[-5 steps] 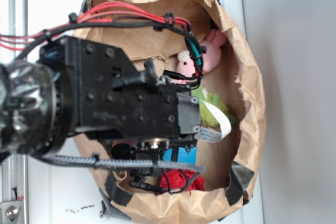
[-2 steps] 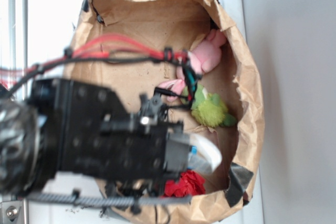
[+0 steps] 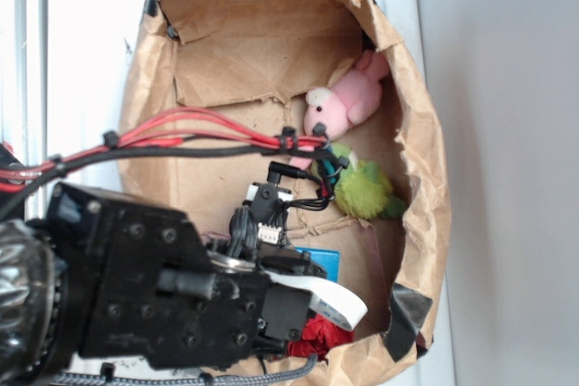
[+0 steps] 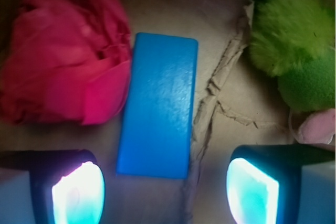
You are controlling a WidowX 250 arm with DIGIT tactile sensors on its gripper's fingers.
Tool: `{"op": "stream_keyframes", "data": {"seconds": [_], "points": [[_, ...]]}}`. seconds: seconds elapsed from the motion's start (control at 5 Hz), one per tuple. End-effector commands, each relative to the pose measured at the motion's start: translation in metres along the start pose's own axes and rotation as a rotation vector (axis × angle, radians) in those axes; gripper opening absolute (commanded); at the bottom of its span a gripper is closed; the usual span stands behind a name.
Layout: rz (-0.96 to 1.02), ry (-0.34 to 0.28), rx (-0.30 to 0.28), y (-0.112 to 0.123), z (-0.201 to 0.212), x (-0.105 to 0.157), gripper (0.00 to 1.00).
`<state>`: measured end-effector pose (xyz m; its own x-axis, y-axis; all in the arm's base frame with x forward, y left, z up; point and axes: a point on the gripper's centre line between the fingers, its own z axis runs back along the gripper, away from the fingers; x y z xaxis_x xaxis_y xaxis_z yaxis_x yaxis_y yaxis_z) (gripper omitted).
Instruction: Grab the blue block.
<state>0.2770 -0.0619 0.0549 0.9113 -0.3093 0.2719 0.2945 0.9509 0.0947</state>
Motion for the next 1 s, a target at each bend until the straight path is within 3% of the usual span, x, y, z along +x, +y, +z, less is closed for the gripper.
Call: {"op": "stream_keyframes", "data": {"seconds": [0.0,0.2,0.8], "points": [[0.051,0.011,-0.004,0.010,-0.007,0.027,1.00],[0.054,0.039,-0.032,0.014,-0.012,0.029,1.00],[0.043,0.145,0.049,0.008,-0.047,0.031,1.00]]}}
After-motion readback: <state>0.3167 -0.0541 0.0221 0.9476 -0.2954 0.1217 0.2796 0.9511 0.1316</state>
